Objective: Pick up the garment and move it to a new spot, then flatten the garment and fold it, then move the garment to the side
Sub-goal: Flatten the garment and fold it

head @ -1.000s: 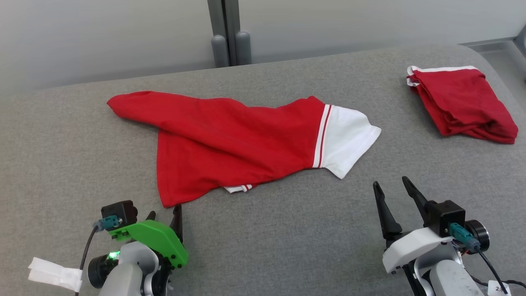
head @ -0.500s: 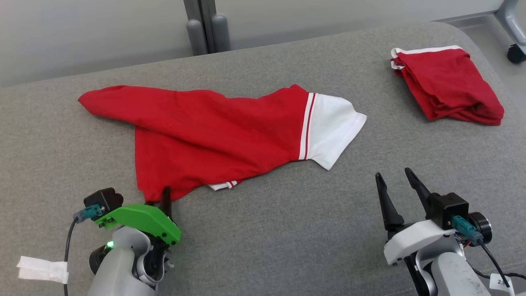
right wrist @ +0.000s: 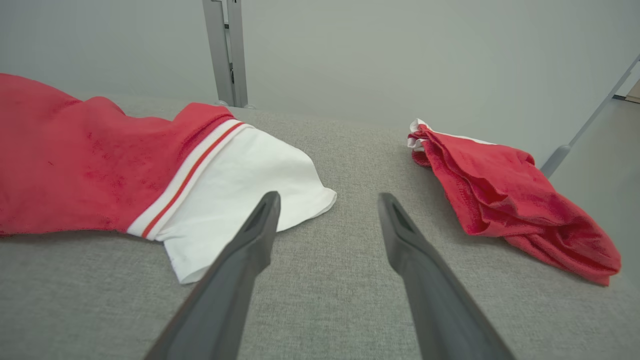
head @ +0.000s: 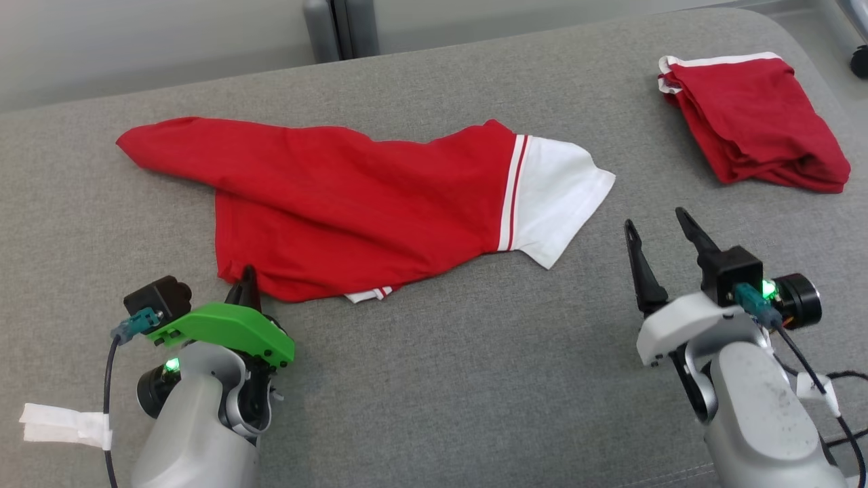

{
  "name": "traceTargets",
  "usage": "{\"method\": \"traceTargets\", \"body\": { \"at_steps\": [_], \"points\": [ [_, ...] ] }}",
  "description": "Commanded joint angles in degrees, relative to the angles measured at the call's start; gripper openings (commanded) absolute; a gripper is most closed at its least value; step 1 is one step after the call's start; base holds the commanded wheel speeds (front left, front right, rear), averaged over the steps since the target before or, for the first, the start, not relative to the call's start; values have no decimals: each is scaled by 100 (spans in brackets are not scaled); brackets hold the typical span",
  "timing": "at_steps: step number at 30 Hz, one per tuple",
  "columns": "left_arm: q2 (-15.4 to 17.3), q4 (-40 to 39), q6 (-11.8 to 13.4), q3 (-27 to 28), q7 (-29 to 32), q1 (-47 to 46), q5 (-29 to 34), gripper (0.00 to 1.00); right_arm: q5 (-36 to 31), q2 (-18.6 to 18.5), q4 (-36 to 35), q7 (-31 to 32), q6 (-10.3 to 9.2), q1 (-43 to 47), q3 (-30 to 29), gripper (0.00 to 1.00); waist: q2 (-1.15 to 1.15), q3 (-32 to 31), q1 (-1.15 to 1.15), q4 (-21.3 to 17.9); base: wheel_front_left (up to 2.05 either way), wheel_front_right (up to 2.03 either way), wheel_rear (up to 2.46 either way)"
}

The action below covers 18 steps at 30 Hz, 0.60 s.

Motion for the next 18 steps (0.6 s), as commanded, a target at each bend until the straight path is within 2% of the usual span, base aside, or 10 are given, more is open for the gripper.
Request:
{"method": "traceTargets", "body": {
  "at_steps": [1, 7, 11, 18],
  "points": [
    [49, -37, -26, 4, -89, -91, 25, 0, -100, -19, 166, 61, -9, -259, -77, 100, 0, 89, 0, 85, 0, 0, 0],
    [64, -205, -66, -80, -326, -101, 110, 0, -562, -200, 1223, 476, -9, -1238, -242, 100, 0, 313, 0, 331, 0, 0, 0],
    [50, -381, -85, -212, -424, -90, 163, 0, -485, -377, 1919, 764, -9, -1775, -145, 100, 0, 475, 0, 486, 0, 0, 0],
    [27, -775, -11, -484, -480, -135, 235, 0, -157, -675, 2946, 1272, -9, -2562, 385, 100, 0, 710, 0, 638, 0, 0, 0]
  ]
}}
